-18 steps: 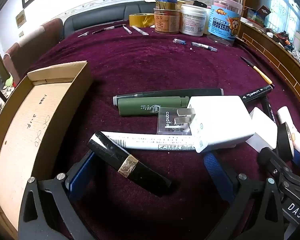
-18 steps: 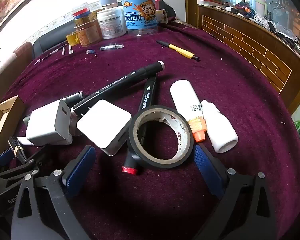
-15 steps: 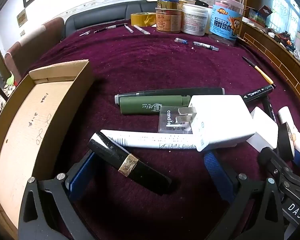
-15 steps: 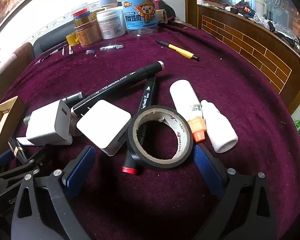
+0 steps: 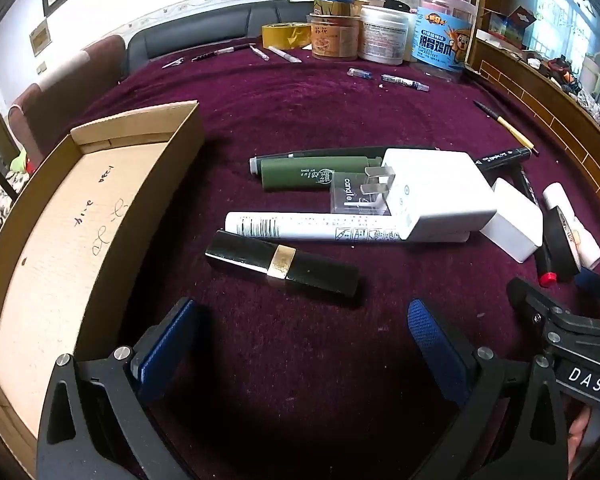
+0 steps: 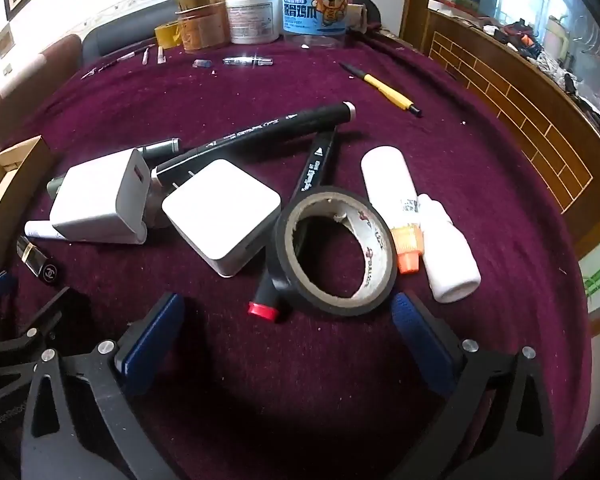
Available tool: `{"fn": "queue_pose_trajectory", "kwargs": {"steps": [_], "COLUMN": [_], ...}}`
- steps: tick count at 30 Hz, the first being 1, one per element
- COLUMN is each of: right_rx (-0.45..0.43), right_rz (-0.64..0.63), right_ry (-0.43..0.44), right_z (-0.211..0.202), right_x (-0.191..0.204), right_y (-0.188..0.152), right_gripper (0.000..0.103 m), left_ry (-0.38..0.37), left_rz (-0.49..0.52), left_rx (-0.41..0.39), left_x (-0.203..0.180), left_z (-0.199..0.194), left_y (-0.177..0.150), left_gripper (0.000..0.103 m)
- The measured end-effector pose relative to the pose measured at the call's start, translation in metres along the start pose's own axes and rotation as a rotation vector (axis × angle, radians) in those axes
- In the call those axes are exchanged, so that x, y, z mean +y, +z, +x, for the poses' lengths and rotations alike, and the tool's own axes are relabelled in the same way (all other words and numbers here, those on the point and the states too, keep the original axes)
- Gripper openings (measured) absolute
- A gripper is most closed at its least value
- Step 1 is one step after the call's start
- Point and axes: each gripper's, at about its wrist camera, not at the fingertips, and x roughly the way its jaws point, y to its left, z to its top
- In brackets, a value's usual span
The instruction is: Organize rigid objects
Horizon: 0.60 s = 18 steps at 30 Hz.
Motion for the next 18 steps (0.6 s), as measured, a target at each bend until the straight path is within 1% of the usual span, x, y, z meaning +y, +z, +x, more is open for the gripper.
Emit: {"fn": "queue_pose_trajectory", "kwargs": {"steps": [6,10,12,14,16,18], "right_rx": [0.005,0.009,0.000,-0.036,-0.120,-0.206], "right_rz": [0.005,-0.021,-0.020,-0.031,-0.037,-0.016], "right_ry": [0.005,0.011,-0.009,-0.064,-0.077,-0.076], "right_z": [-0.005,-0.005,-0.010,-0.021,-0.041,-0.066], "right_x": [-0.001,-0.001,-0.001,0.000,0.001,-0.003], "right_y": [-0.006,-0.008,-0.013,-0.020,-0.026,-0.029], "right_gripper": [0.103,0.103,0.103,0.103,0.103,0.103], "left_ry": [0.011,0.006,0.001,-0.002,0.003,0.004], "left_rz": [0.005,0.001,0.001,0.001,0.001,0.003], "left_rx": [0.002,0.002,0.004,0.005,0.004,0.006], "left_x": [-0.001,-0.002,-0.001,-0.001,-0.001,-0.001], "left_z": [0.000,-0.001,-0.001,0.000,0.000,0.000], "left_y": [0.001,0.000,0.000,0.001,0.000,0.001], "left_gripper": [0.102,0.102,0.102,0.102,0.102,0.102]}}
